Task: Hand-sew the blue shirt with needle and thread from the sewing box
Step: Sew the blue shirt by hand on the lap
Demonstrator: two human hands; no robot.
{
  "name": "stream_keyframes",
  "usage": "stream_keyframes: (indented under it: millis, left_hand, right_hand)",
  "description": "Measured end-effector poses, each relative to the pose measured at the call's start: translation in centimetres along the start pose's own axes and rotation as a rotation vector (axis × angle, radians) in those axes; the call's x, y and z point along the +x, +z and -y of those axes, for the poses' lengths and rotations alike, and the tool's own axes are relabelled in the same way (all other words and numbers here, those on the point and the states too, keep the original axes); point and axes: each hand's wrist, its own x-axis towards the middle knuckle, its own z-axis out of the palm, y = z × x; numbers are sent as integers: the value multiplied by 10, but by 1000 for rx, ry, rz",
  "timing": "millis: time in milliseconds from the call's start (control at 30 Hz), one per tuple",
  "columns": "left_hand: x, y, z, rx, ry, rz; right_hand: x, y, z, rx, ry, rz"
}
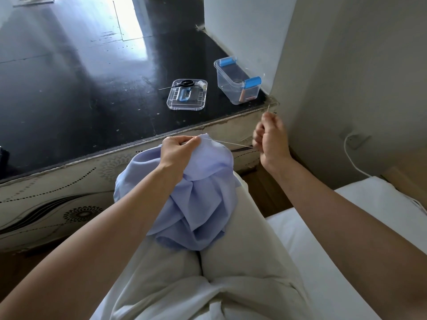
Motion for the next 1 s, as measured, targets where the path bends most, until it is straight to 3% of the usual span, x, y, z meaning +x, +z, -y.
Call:
stream_keyframes:
  millis: [100, 267, 500, 667, 900, 1000]
  left_hand:
    - [-1, 2, -1, -53, -10, -16]
    - [-4, 5, -3, -76, -1, 65]
    - [-13, -2, -8, -137, -31, 201]
    - [-13, -1, -5, -116, -18, 168]
    - [-8, -2, -2, -139, -2, 86]
    - [-6, 0, -2, -142, 23, 24]
  right_hand:
    - [1, -5, -7, -299, 66, -60]
    - [-11, 10, -16, -627, -37, 338]
    - [-9, 28, -27, -727, -230, 395]
    - [-9, 28, -30, -753, -265, 392]
    - [-7, 14, -27, -735, -228, 367]
    - [-8, 7, -15, -774, -59, 550]
